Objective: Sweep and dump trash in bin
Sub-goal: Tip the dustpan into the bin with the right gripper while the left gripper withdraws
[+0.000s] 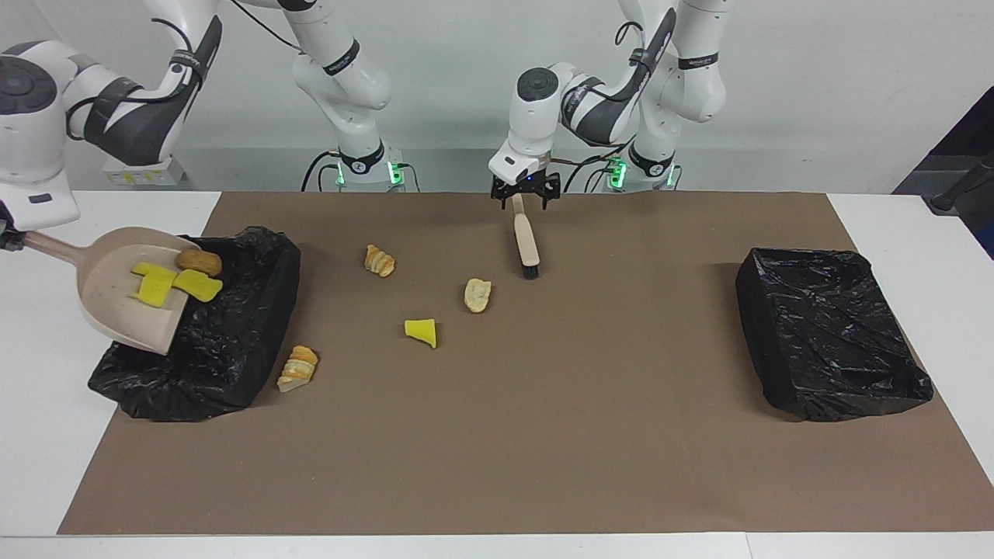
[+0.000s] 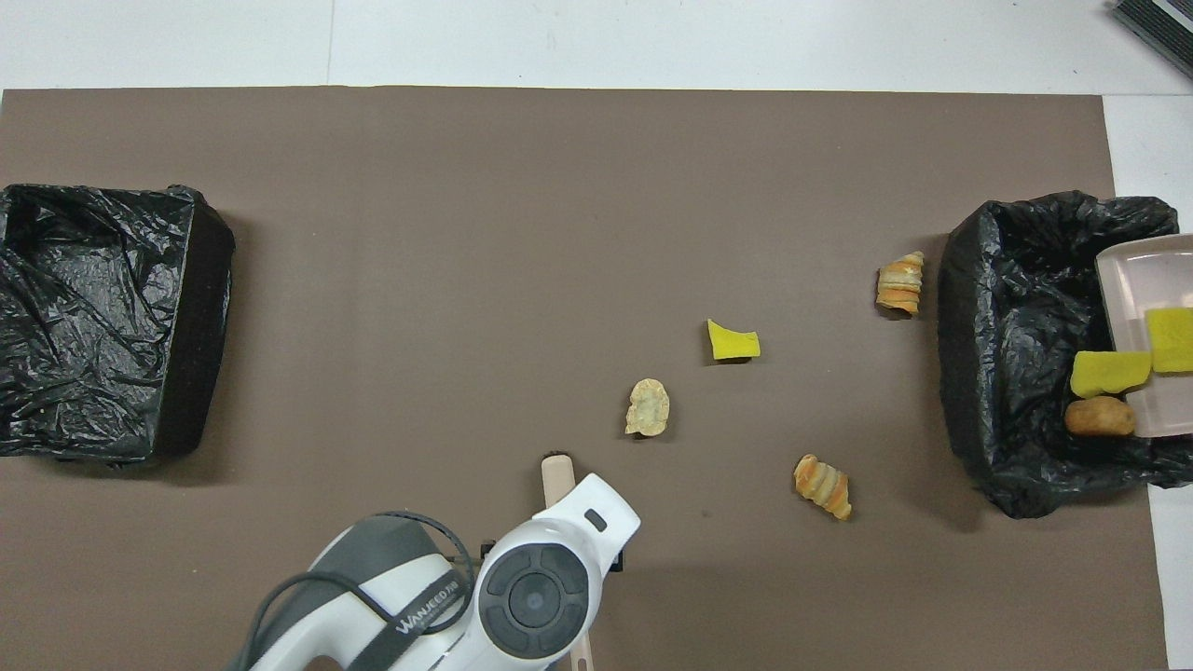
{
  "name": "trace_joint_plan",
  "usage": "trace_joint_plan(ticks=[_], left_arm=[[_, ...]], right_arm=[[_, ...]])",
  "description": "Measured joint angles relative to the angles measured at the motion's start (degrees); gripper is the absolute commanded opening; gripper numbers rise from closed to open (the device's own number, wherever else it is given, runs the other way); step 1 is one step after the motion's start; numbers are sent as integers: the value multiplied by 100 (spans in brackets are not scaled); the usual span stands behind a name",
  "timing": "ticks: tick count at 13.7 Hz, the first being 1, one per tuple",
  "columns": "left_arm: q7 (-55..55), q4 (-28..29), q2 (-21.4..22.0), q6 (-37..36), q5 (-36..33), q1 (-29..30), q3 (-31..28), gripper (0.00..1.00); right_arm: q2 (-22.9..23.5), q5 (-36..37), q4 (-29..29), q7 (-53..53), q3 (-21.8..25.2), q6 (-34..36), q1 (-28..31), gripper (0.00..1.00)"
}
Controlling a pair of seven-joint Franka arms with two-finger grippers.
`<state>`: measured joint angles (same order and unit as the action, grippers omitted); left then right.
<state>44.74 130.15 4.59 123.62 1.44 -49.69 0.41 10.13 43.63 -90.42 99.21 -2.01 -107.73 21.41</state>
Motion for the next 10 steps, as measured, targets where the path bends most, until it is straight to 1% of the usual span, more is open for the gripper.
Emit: trace_joint_plan(ticks=[2, 3, 4, 6, 9, 10], left_arm=[[-268, -344, -64, 1, -564, 520, -20, 100], [-552, -574, -78, -9, -704, 844, -26, 100], [-953, -806, -74, -94, -736, 1146, -34, 100], [-1776, -1354, -69, -486, -745, 1668, -47, 100], [-2668, -2182, -68, -997, -752, 2249, -48, 100], [-2914, -2464, -69, -1108, -755, 2448, -50, 100]], right_arm=[[-81, 317, -75, 0, -2, 278, -215, 0], [-139, 509, -135, 0, -5, 418, -331, 0], [-185, 721, -180, -3, -11, 463, -406, 0], [-251, 1085, -232, -3, -30, 464, -453, 0], [-358, 1566, -248, -3, -45, 496, -649, 0], [-410, 1640, -250, -3, -49, 660, -790, 0]])
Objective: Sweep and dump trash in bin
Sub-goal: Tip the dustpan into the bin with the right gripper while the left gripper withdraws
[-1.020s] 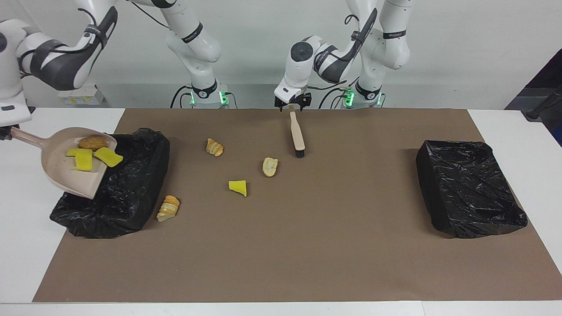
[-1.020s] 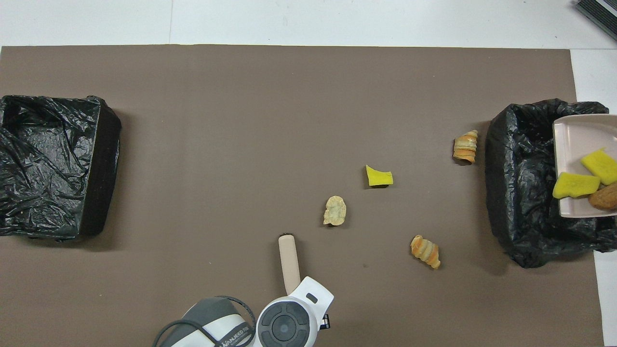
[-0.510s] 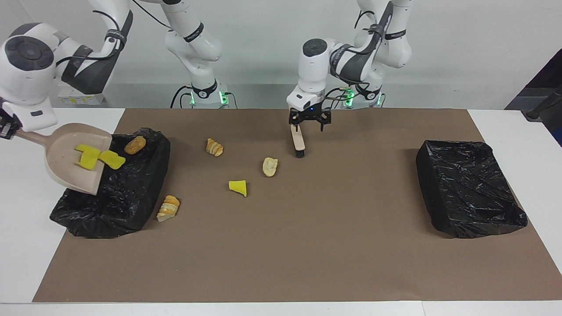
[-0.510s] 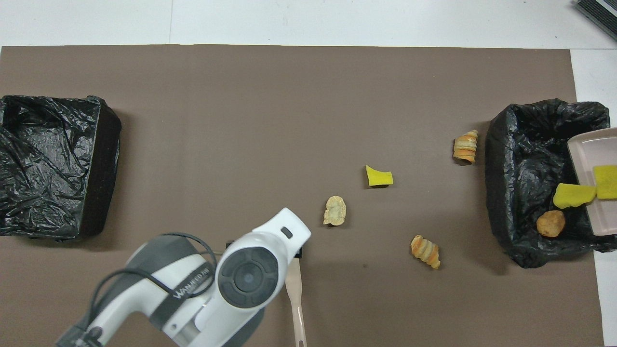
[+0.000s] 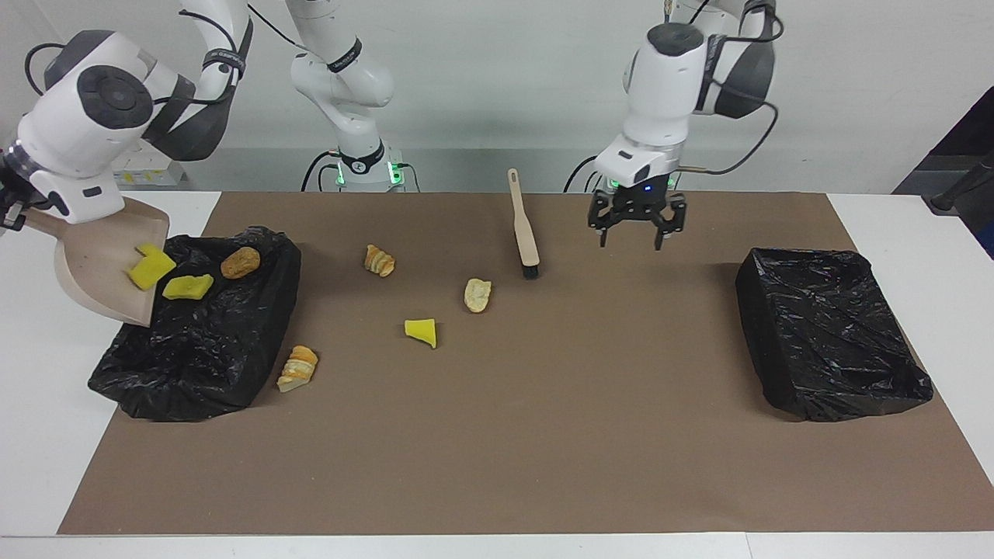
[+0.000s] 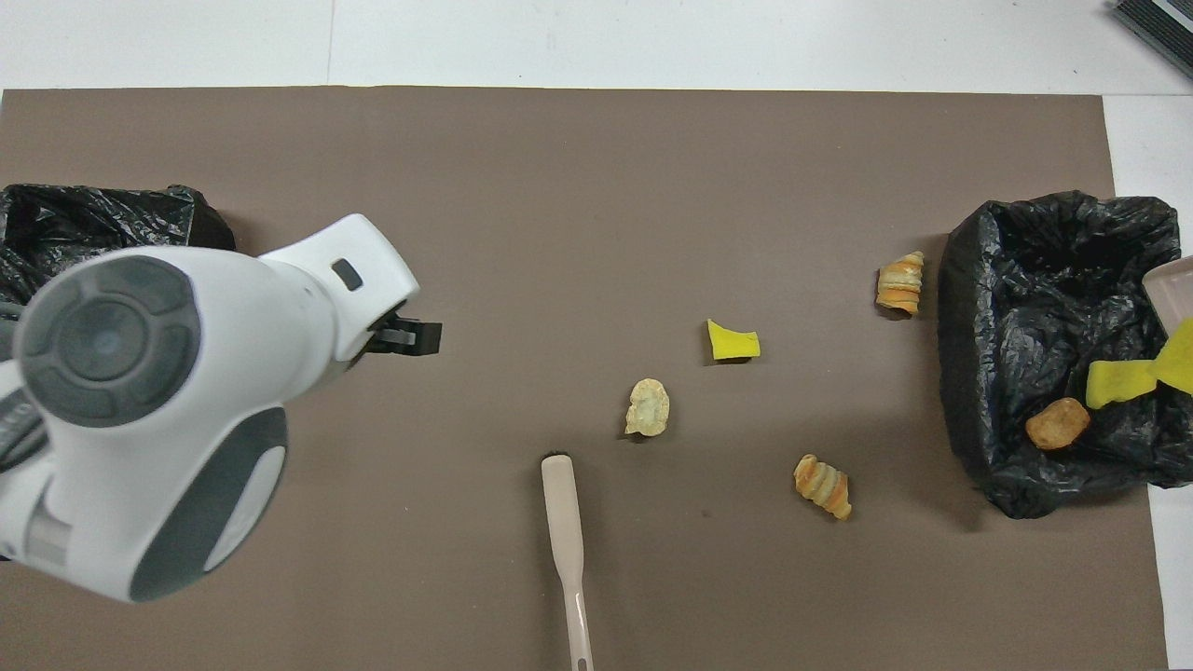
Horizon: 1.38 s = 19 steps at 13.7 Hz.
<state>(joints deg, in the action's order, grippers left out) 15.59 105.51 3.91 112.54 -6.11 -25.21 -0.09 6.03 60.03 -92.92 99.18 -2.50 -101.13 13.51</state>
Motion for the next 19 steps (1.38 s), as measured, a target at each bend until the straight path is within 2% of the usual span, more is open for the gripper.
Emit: trace_joint_plan(ticks=[4, 7, 9, 11, 15, 19], left_arm=[[-1163, -1213, 12, -978, 0, 769, -17, 100], [-1982, -1778, 19, -1536, 105, 1387, -35, 100], [-2267, -1887, 12, -1690, 466, 1825, -34, 100], [-2555, -1975, 0, -1817, 623, 2029, -34, 100], [-2828, -2070, -1, -1880, 645, 2148, -40, 100], [-2835, -2116, 16, -1892, 645, 2172, -39, 100]], right_arm=[[-161, 157, -147, -201, -11, 527, -421, 0], [-256, 222, -197, -305, -1, 598, -458, 0], [-390, 117, -197, -326, 8, 598, -440, 0], [-546, -344, -201, -327, -4, 652, -460, 0], [-710, -1017, -221, -474, -34, 1013, -583, 0], [-786, -2206, -219, -1053, -34, 1133, -583, 0]])
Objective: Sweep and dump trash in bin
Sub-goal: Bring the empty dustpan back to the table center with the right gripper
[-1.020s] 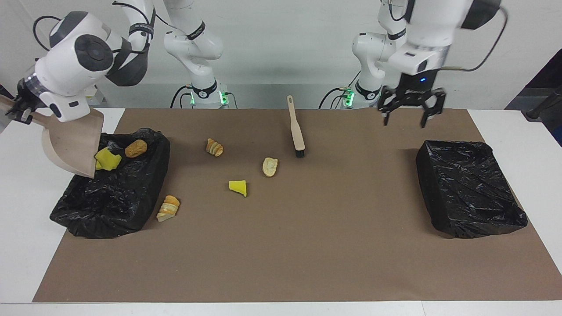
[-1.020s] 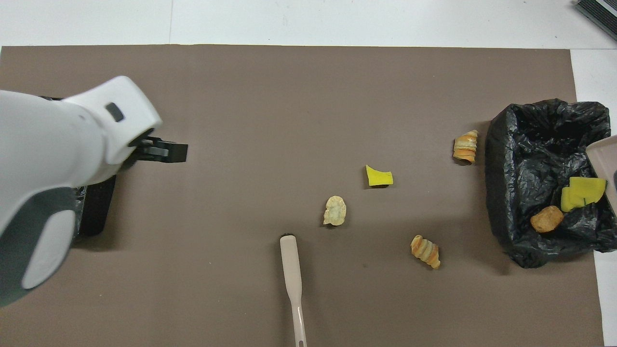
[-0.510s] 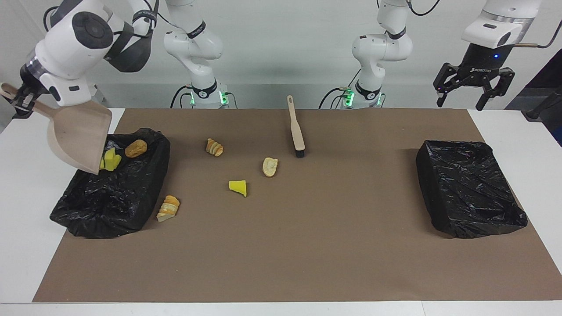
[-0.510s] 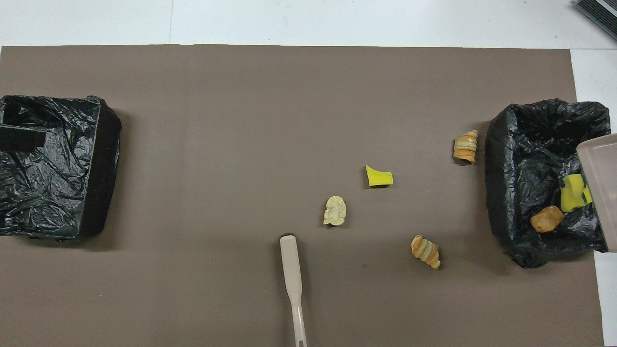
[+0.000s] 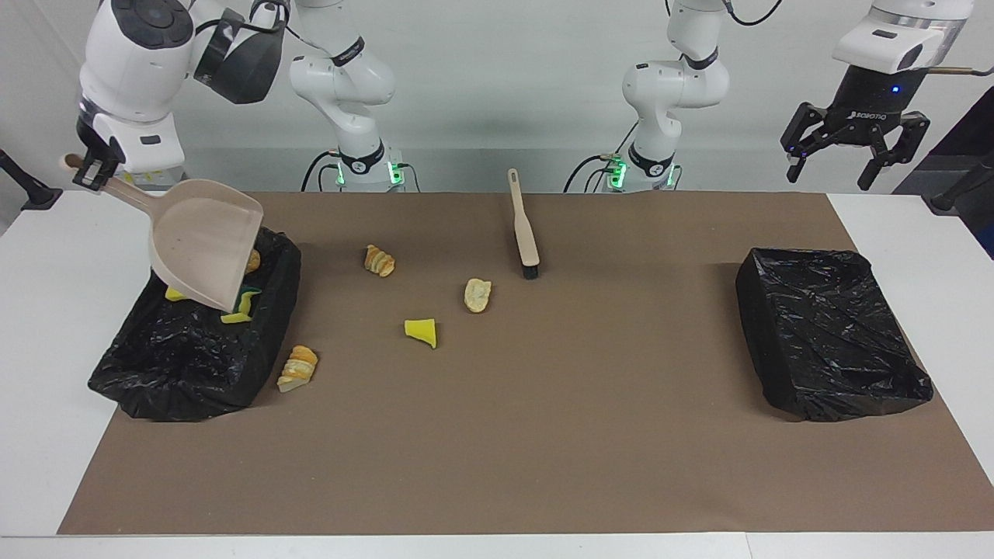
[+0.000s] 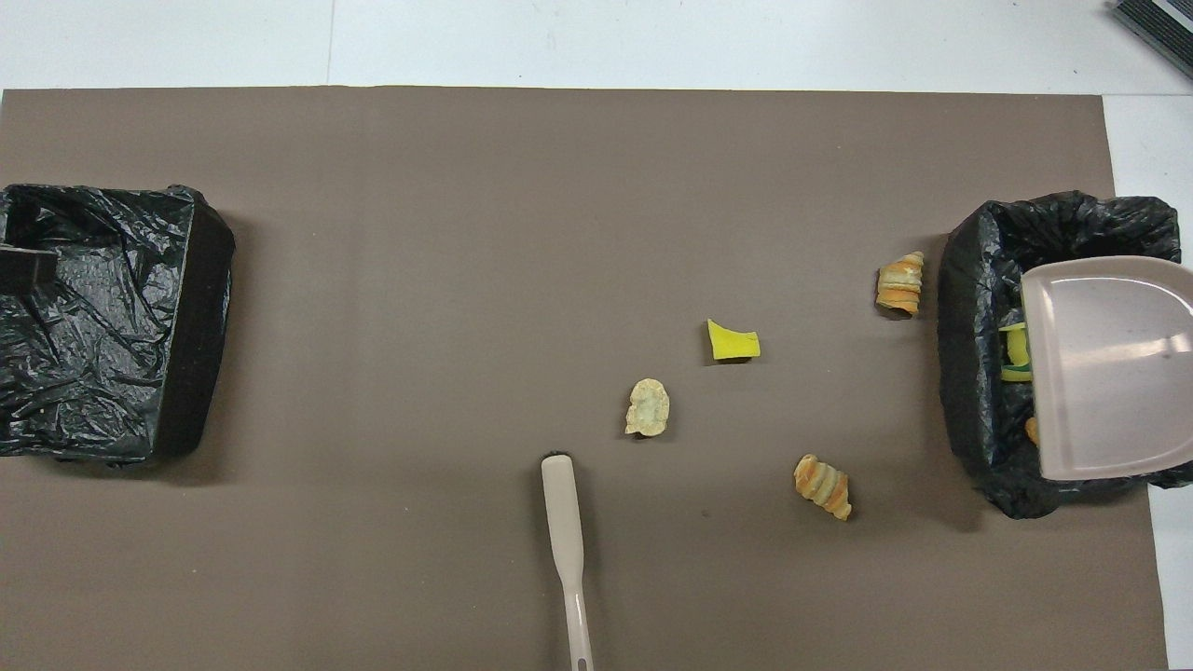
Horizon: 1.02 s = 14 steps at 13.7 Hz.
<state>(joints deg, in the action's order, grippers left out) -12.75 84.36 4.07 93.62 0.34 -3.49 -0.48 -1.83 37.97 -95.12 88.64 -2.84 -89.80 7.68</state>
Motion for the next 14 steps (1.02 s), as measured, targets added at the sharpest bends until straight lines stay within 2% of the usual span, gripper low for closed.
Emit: trace_joint_plan(ticks=[4, 9, 14], left_arm=[[0, -4, 27, -9, 0, 0, 15, 100], [0, -4, 27, -25, 0, 0, 16, 100], [0, -4, 28, -118, 0, 0, 19, 100]], right_arm=[[-54, -1156, -58, -650, -6, 202, -3, 0], [-255, -2109, -597, -2003, -15, 187, -189, 0], [-155, -2616, -1132, -3894, -32, -484, -785, 0]])
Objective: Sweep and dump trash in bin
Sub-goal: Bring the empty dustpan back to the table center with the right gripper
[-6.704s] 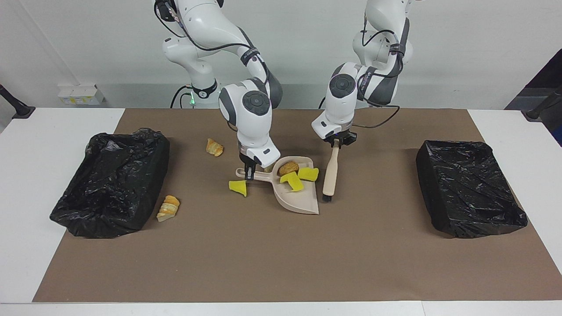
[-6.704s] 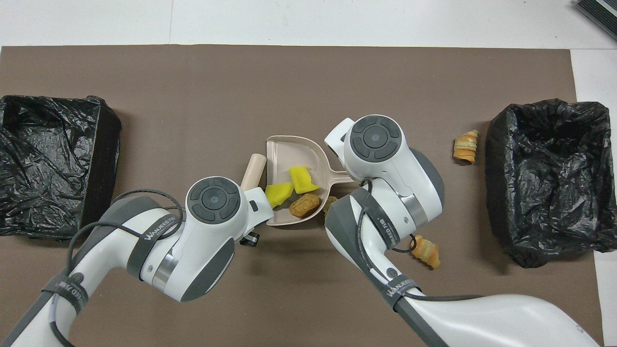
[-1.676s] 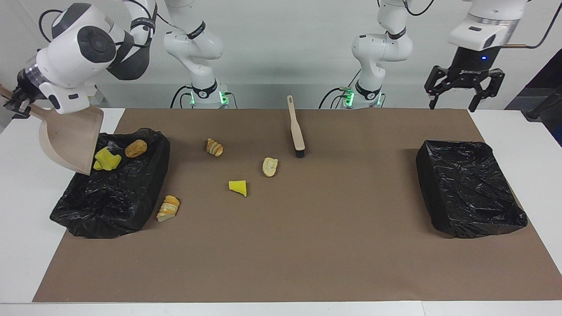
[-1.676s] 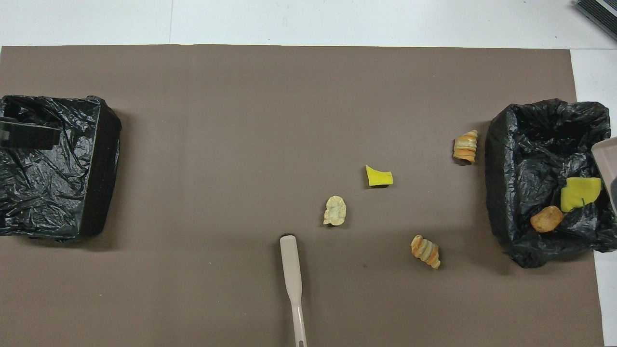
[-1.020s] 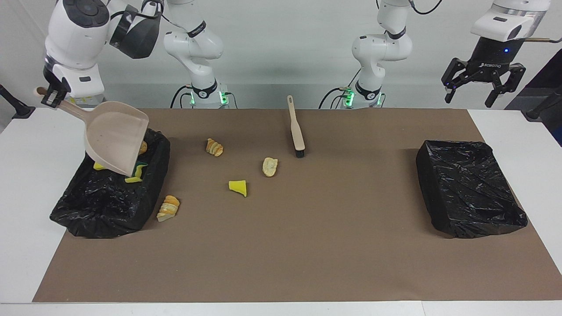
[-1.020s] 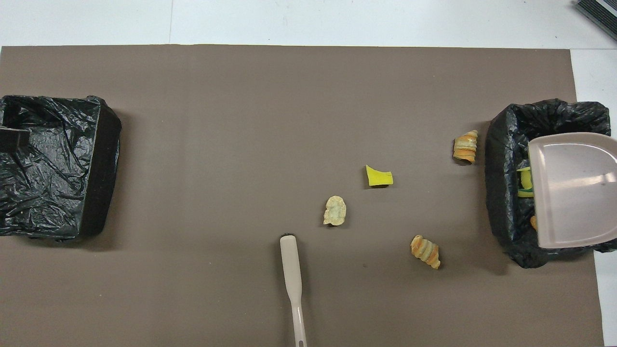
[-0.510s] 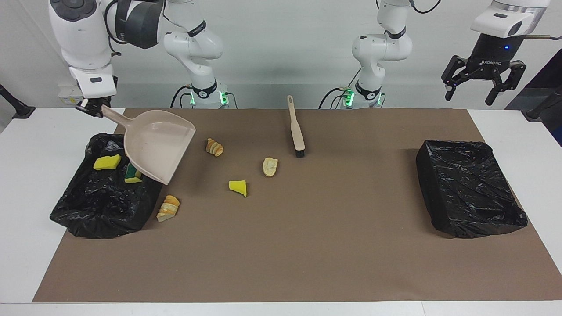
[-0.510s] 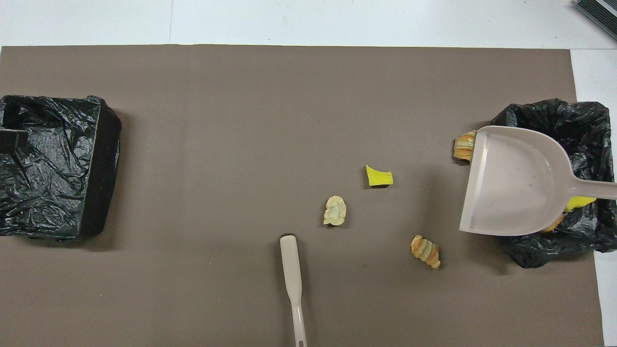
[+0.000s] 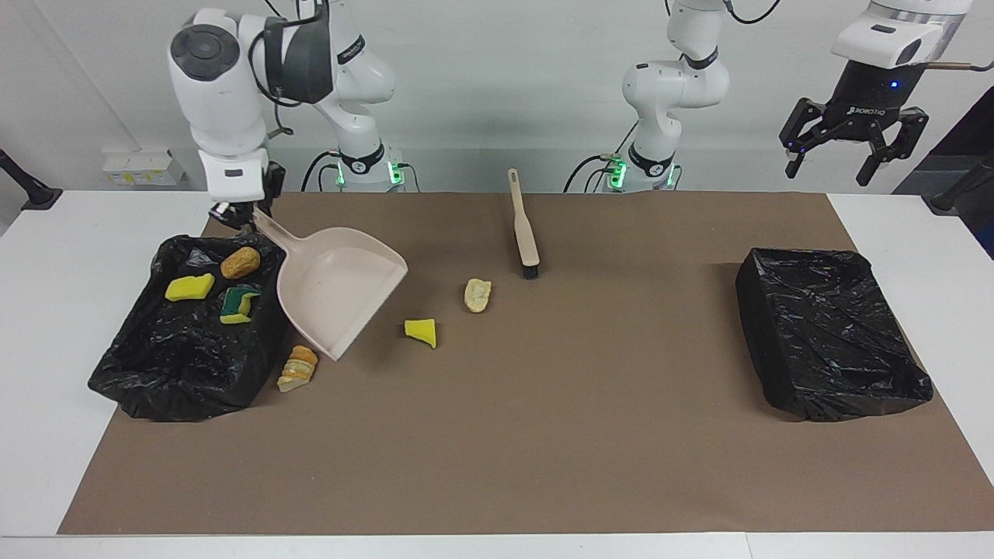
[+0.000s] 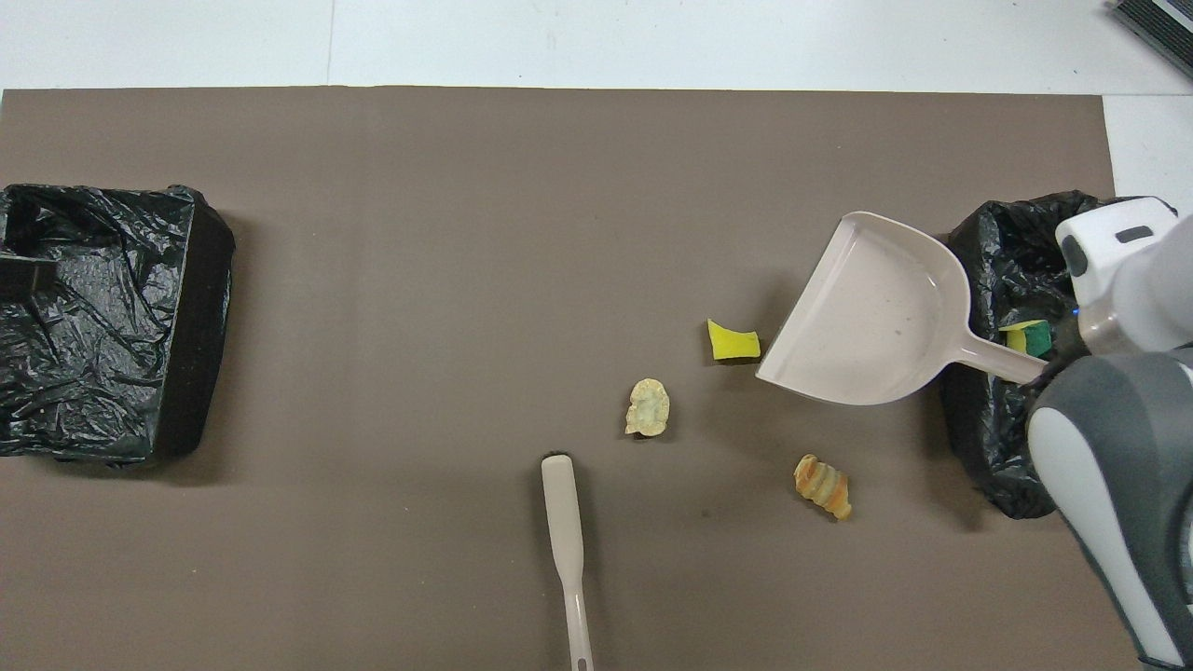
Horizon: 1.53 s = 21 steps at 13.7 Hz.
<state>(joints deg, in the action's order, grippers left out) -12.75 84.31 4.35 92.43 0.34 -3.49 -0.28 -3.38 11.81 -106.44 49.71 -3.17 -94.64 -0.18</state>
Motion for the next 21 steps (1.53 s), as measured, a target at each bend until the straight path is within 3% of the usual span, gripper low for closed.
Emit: trace_joint_plan(ticks=[5, 12, 16, 21], left_arm=[[13, 0, -4, -107, 0, 1, -7, 100], [425, -177, -151, -119, 36, 7, 23, 100], [924, -212, -142, -135, 42, -3, 115, 100], [965, -212, -142, -149, 42, 0, 90, 100]], right_arm=[[339, -421, -51, -1832, -2, -496, -492, 0], [987, -940, -20, -5471, -10, -1601, -1880, 0], [1649, -1003, 597, -7370, -11, -1854, -2676, 0], [2851, -1005, 1459, -8694, -5, -2247, -3199, 0]])
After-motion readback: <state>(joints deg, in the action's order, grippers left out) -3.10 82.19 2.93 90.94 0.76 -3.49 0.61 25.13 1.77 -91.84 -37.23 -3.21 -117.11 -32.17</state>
